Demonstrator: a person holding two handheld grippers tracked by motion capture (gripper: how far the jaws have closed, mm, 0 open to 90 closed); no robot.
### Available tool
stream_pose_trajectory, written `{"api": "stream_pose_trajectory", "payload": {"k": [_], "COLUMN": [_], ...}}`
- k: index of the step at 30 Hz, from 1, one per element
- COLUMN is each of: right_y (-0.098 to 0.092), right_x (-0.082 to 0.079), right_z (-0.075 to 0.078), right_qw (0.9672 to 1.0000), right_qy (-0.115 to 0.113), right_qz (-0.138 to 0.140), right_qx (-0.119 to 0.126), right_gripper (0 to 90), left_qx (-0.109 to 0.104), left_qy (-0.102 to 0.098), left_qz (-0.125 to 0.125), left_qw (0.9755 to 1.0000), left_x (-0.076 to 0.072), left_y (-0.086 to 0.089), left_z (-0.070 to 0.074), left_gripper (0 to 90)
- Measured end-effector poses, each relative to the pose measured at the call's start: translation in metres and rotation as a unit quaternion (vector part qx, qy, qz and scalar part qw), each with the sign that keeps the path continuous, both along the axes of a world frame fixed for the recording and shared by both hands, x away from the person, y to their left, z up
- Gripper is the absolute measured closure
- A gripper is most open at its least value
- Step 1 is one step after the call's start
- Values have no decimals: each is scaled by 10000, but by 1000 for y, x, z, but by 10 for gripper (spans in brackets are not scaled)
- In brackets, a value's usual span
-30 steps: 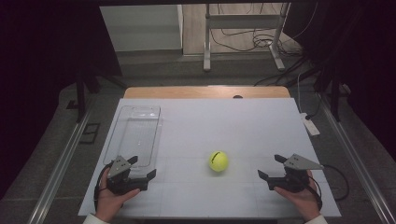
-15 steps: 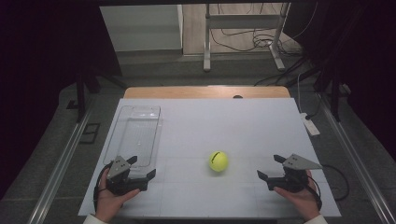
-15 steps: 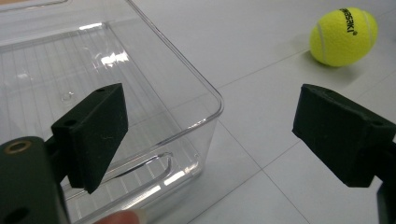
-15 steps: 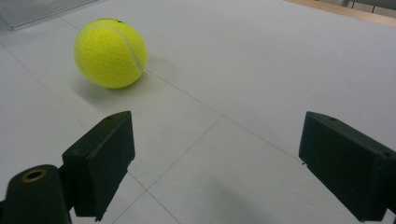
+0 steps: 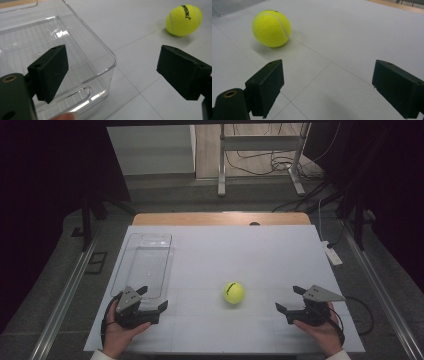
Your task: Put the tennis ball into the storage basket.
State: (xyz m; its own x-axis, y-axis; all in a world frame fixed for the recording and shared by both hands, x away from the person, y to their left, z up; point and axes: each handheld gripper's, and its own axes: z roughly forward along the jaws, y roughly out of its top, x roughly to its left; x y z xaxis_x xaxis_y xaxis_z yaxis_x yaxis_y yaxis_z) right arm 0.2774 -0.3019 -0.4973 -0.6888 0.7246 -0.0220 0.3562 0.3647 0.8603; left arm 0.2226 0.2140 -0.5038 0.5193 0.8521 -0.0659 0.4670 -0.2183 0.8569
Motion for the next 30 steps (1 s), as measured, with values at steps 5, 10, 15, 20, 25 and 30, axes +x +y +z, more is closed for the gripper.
{"api": "stream_pose_trajectory", "payload": {"k": [5,10,15,20,25,30], "right_y": [0,-1,-1,-1,-1,-1], "right_x": [0,0,0,1,1,1], "right_z": [0,0,0,-1,-1,-1], "right_qw": [10000,10000,10000,10000,10000,10000], "right_qy": [8,5,9,20,20,28], "right_qz": [12,20,29,21,15,23], "right_qx": [16,24,26,21,27,47], "right_gripper": [109,109,109,110,111,111], "left_qx": [40,58,103,94,125,140], "left_qy": [-24,37,56,83,86,97], "left_qz": [-40,-153,-248,-336,-442,-505], "left_qw": [10000,9999,9996,9994,9989,9986], "left_x": [0,2,4,5,8,9], "left_y": [-4,-9,-14,-17,-22,-26], "left_z": [3,6,9,13,17,20], "left_gripper": [114,113,112,111,110,110]}}
